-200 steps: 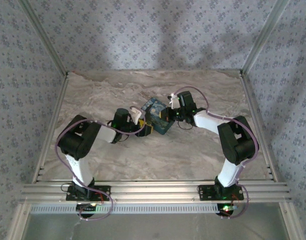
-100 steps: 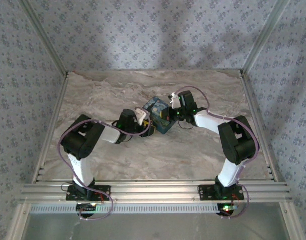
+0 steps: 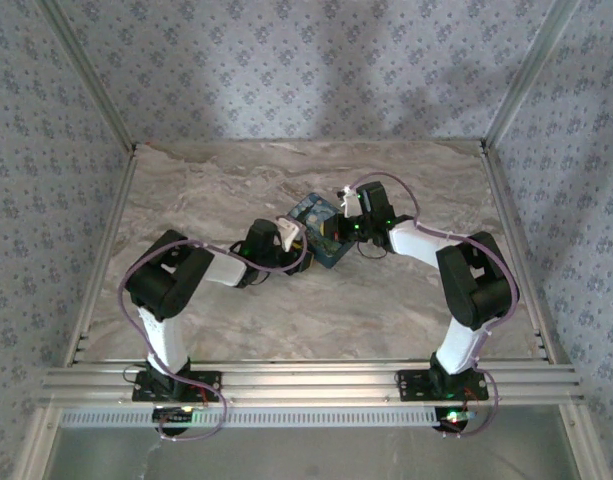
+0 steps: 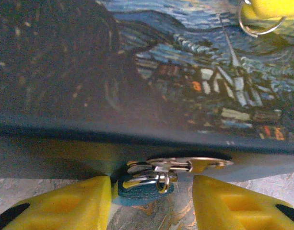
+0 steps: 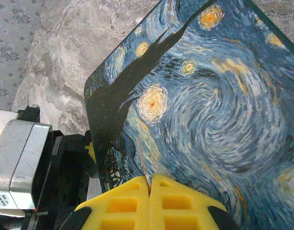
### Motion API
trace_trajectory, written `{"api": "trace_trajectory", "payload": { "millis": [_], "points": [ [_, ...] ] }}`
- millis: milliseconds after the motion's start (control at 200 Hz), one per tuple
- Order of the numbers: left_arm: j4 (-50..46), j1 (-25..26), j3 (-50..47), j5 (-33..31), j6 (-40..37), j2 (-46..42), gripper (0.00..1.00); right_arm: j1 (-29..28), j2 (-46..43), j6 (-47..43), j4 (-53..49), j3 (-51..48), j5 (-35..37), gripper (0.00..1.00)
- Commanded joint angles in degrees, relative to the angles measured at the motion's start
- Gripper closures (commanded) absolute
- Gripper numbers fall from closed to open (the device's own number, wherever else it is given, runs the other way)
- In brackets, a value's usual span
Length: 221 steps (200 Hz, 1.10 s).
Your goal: Unlock the padlock with the key
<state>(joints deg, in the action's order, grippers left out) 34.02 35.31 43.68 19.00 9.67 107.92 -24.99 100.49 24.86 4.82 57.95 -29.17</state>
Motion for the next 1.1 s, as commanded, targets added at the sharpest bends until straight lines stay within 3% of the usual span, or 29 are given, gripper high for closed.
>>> {"api": "trace_trajectory", "payload": {
  "millis": [0,700,1099],
  "points": [
    [-1.3,1.5,1.5,1.8,-0.8,1.5,0.55,-0.3,1.2,-0.1,-7.7,-2.2,2.8,1.0],
    [-6.4,1.6,2.3,3.4,1.7,-2.7,0.78,-0.3,-3.8,-1.5,-5.4,-2.8,3.9,1.0],
    [-17.5,1.7,6.9,6.3,8.0,-7.1,0.79,-0.2,-14.6,-6.4,-4.7,-8.1,6.5,1.0]
  ]
}}
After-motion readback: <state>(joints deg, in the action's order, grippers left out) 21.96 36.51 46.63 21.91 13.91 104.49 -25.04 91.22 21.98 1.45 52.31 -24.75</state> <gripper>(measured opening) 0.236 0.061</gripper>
